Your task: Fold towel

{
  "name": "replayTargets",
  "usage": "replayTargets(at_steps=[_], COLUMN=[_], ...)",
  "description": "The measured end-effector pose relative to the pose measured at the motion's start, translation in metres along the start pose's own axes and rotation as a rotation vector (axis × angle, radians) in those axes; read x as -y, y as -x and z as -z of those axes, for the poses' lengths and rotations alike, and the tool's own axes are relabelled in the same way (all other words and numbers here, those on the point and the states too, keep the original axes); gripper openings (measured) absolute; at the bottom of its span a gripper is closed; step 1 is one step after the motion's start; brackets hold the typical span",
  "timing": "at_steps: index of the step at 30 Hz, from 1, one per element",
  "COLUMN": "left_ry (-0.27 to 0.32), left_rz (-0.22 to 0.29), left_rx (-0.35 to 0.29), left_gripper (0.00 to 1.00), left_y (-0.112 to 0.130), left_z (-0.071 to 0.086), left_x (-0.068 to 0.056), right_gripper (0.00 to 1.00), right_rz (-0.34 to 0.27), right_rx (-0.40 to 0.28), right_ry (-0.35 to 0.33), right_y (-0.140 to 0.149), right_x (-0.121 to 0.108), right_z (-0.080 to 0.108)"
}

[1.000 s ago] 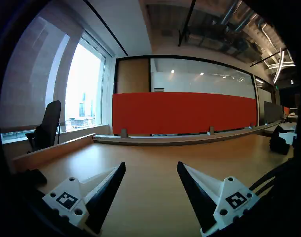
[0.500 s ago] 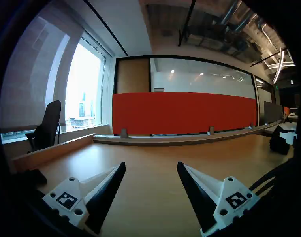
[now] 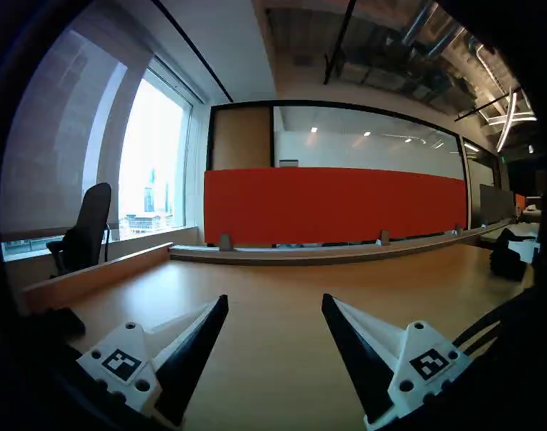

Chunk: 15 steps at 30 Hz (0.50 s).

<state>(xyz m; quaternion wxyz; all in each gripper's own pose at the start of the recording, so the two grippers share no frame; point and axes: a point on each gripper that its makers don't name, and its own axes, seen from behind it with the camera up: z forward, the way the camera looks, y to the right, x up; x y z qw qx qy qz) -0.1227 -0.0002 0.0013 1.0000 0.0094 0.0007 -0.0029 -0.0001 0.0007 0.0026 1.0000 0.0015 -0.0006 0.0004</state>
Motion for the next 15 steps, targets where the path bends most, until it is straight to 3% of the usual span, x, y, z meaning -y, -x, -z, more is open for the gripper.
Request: replayTargets(at_steps=[15], left_ry=[0.0], left_rz=[0.0], left_rx=[0.0], left_gripper=[0.97], left_y=[0.0006], left_z=[-0.0009], left_x=[-0.0002], right_gripper=[1.0], right_rz=[0.0], right_rx=[0.0], right_ry=[0.0], right_y=[-0.0002], right_x=[-0.0009], right_z=[0.0001])
